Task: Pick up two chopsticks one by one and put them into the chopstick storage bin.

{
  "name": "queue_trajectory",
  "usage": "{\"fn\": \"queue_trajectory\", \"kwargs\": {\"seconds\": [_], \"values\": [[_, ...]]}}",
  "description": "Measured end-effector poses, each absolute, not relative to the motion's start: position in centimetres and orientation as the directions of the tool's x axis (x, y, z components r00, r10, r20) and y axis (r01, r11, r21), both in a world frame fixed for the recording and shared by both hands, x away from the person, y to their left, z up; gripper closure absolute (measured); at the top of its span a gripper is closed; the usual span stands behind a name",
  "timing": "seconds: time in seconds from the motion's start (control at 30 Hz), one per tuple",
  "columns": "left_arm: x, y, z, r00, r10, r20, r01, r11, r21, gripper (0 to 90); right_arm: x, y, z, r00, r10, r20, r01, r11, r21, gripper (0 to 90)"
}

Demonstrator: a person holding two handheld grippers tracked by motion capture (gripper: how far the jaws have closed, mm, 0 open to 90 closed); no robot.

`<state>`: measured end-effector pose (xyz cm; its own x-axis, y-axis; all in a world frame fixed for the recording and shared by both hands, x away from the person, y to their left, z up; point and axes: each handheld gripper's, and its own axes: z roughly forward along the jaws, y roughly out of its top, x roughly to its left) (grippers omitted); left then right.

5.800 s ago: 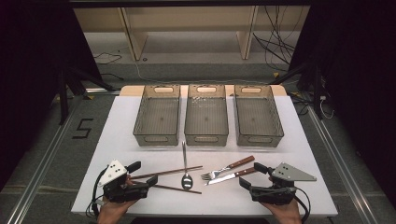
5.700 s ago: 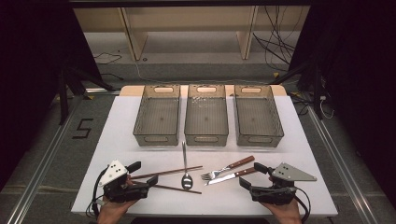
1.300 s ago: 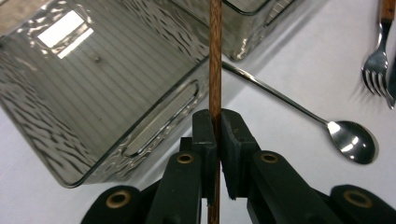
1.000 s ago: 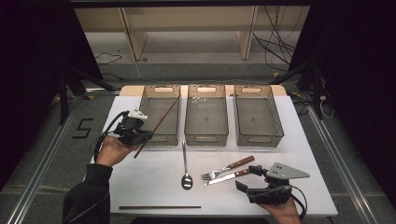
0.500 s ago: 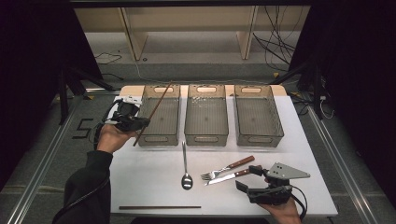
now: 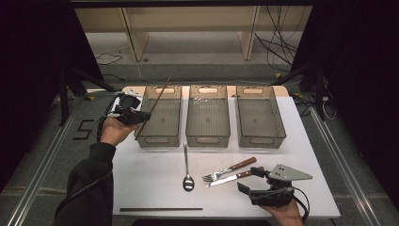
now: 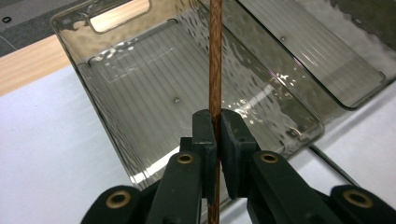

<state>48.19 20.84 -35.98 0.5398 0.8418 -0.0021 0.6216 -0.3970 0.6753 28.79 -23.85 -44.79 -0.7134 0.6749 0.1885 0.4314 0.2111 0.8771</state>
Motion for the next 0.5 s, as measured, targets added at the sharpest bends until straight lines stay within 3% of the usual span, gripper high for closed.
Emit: {"fn": "queue_trajectory", "kwargs": {"seconds": [0.5], "values": [[50.7,20.6,-36.4,0.515,0.857,0.022,0.62,-0.39,0.681,84.5,28.8,-23.9,-44.8,-0.717,0.671,0.189,0.43,0.211,0.878,22.9]]}}
